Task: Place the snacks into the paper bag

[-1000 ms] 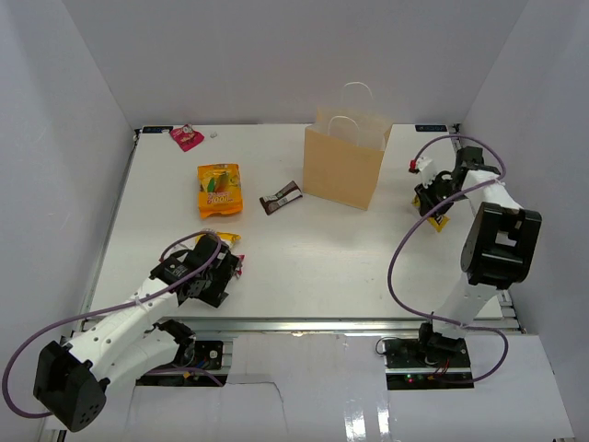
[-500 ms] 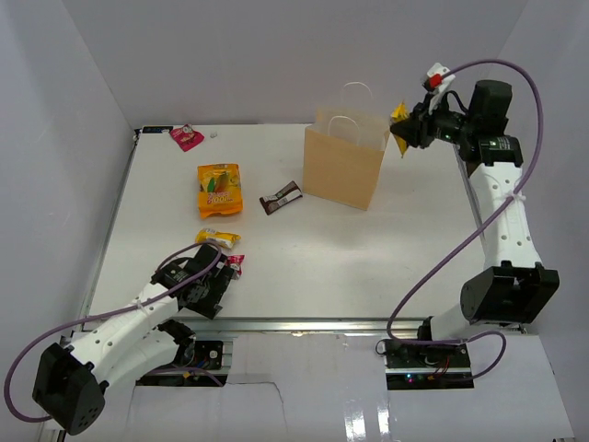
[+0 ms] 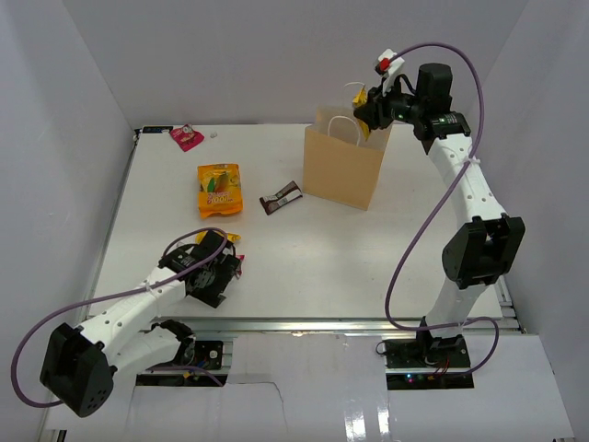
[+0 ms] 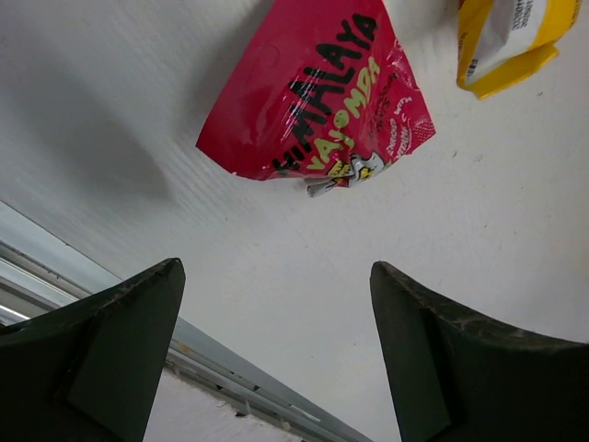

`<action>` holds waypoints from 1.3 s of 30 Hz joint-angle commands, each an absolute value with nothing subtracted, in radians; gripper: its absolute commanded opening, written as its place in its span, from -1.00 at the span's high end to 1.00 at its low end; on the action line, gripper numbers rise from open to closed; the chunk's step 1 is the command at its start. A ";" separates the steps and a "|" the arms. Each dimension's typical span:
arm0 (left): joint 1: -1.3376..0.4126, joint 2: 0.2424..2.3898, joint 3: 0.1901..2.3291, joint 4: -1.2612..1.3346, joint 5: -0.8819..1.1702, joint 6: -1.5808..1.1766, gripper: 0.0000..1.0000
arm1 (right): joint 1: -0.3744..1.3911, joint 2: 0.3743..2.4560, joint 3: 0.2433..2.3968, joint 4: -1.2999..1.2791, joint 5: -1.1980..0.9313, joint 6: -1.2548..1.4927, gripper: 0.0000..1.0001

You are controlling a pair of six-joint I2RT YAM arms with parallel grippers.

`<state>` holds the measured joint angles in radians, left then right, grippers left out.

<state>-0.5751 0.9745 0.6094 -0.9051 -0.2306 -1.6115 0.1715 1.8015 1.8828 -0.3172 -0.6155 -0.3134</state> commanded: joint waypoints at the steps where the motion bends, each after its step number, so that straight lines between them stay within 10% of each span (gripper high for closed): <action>1: -0.543 1.014 0.670 -0.916 -0.262 -1.608 -0.85 | 0.176 1.750 1.850 -0.261 -0.612 -0.299 0.15; 20: -0.361 1.318 0.704 -0.749 -0.124 -1.612 -0.72 | -0.037 1.286 1.290 -0.270 -0.821 -0.271 -0.25; 39: -0.291 1.238 0.591 -0.643 -0.215 -1.459 0.46 | -0.048 1.060 0.988 -0.351 -0.894 -0.362 -0.25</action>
